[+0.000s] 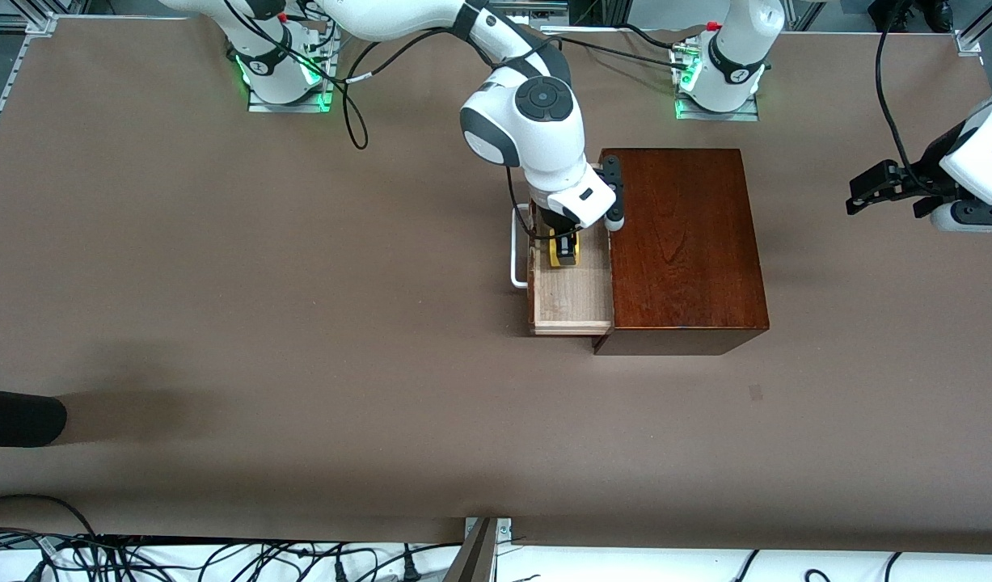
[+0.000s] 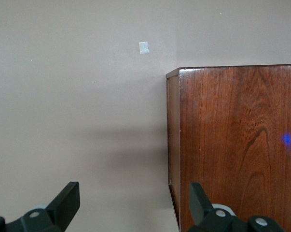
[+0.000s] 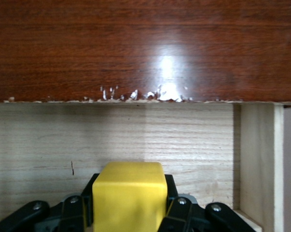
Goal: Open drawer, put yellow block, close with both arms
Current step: 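Lower the yellow cube into the drawer and open the right gripper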
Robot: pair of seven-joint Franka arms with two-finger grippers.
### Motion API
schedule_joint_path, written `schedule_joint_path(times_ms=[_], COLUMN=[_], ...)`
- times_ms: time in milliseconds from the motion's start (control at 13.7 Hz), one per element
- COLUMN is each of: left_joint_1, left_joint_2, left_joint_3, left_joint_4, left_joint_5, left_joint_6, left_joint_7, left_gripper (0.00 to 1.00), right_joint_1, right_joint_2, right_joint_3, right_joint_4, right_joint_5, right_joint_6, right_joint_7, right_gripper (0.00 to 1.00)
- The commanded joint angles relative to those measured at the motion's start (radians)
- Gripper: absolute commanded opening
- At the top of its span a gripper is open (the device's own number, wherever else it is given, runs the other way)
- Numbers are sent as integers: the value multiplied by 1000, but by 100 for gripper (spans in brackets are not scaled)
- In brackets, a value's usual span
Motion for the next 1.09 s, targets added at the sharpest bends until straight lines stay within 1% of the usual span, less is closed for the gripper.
schedule_joint_path(times_ms=[0,73,437,510,583,656,875,1020], left_joint_1=[3,3,2,2,3,3,2,2], left_joint_2=[8,8,8,8,6,6,6,6], left_joint_3=[0,0,0,0,0,0,0,0], left_joint_4=[6,6,6,6,6,6,6,8], left_joint_5=[-23,-23,-23,-23,-23,-23,-23,-23], left_joint_6=[6,6,6,6,6,4,4,4], left_joint_7=[19,19,19,17,17,16,14,13], left_gripper=[100,100,100,100,100,100,100,100], right_joint_1=[12,12,20,20,20,22,22,23], right_joint_2=[30,35,35,35,35,33,27,26], right_joint_3=[-6,-6,-6,-6,-8,-8,-8,0], right_joint_4=[28,25,-3,-3,-3,-1,10,57], right_joint_5=[-18,-20,-41,-43,-44,-52,-63,-61], right_joint_6=[-4,-4,-2,-6,-9,-9,-19,-88], right_joint_7=[-1,0,0,3,2,0,2,8], right_gripper=[18,21,22,36,92,100,100,100])
